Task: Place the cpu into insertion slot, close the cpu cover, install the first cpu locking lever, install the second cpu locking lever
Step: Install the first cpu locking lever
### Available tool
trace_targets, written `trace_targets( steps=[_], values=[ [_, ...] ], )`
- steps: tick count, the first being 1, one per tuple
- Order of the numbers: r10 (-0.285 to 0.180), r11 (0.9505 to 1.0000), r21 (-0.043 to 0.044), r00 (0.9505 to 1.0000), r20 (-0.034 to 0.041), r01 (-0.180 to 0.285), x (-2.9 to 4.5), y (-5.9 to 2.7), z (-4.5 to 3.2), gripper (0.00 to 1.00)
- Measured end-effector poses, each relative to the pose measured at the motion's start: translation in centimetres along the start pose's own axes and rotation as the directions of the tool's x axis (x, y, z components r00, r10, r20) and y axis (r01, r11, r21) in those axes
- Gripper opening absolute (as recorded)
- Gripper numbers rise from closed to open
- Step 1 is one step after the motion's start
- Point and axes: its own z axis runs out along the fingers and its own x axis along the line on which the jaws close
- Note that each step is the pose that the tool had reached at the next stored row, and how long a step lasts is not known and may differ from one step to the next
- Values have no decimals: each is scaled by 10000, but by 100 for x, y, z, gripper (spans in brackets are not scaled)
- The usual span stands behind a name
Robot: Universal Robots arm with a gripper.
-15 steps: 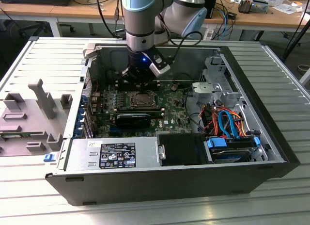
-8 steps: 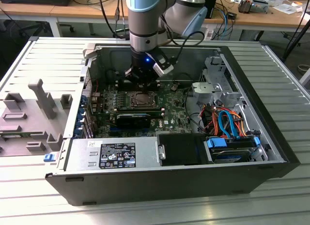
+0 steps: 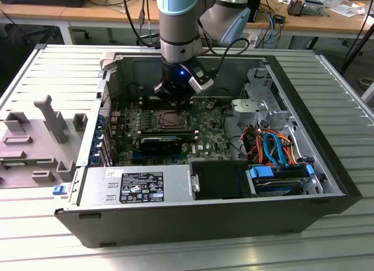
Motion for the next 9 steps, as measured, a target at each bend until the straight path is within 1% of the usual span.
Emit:
trace_targets(
  steps=[6, 8, 9],
  values=[
    [-22, 10000, -9, 10000, -9, 22, -77, -19, 16, 11],
    [-21, 10000, -29, 10000, -6, 21, -77, -19, 21, 11],
    [-20, 10000, -55, 10000, -2, 20, -77, -19, 21, 11]
  ],
)
